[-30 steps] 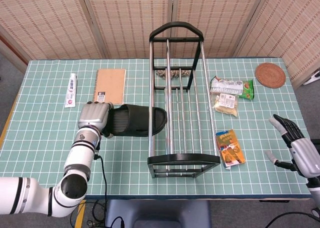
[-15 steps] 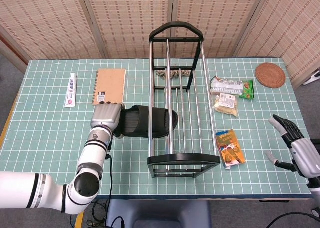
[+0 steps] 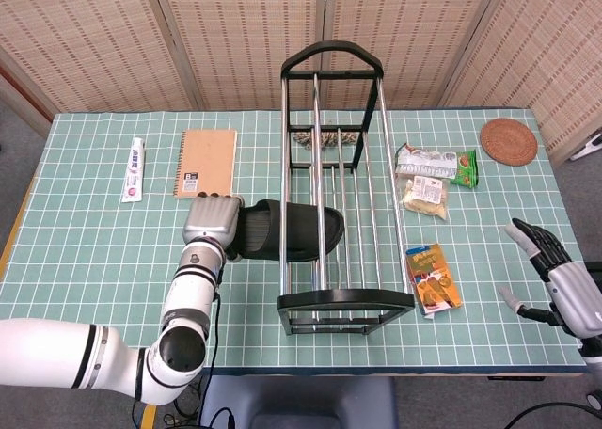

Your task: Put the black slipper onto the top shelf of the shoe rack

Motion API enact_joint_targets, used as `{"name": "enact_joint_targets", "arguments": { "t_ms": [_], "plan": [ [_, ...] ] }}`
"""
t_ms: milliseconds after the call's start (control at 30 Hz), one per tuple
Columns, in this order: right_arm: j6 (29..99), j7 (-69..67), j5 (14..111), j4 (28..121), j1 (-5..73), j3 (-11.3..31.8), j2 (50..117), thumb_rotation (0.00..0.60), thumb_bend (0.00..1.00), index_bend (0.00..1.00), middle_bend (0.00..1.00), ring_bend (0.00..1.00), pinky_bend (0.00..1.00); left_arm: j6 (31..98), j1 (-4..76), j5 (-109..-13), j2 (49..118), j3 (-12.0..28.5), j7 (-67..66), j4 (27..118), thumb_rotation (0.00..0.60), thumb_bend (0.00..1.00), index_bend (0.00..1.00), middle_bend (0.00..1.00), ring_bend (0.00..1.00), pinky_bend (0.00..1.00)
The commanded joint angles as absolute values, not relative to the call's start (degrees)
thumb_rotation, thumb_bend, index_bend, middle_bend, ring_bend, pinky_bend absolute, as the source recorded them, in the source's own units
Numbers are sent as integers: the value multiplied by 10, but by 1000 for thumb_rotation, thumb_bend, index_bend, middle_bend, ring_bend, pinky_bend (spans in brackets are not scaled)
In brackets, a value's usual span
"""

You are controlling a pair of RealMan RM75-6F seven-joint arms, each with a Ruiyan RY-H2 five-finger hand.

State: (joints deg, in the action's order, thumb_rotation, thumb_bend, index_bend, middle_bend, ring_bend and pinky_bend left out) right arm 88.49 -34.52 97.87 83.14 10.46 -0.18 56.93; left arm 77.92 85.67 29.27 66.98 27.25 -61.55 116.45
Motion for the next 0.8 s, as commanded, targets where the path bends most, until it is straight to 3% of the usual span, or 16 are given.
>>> {"name": "enact_joint_targets", "arguments": {
  "t_ms": [33, 800],
  "plan": [
    [885, -347, 981, 831, 105, -3, 569, 600, 339, 0, 0, 0, 0, 784, 861, 296, 679, 277, -624, 1157, 600, 154, 425, 309, 184, 140],
    [899, -380, 995, 819, 105, -11, 564, 600, 339, 0, 0, 0, 0, 850, 888, 293, 752, 313, -673, 1122, 600, 154, 425, 309, 184, 140]
  ]
}}
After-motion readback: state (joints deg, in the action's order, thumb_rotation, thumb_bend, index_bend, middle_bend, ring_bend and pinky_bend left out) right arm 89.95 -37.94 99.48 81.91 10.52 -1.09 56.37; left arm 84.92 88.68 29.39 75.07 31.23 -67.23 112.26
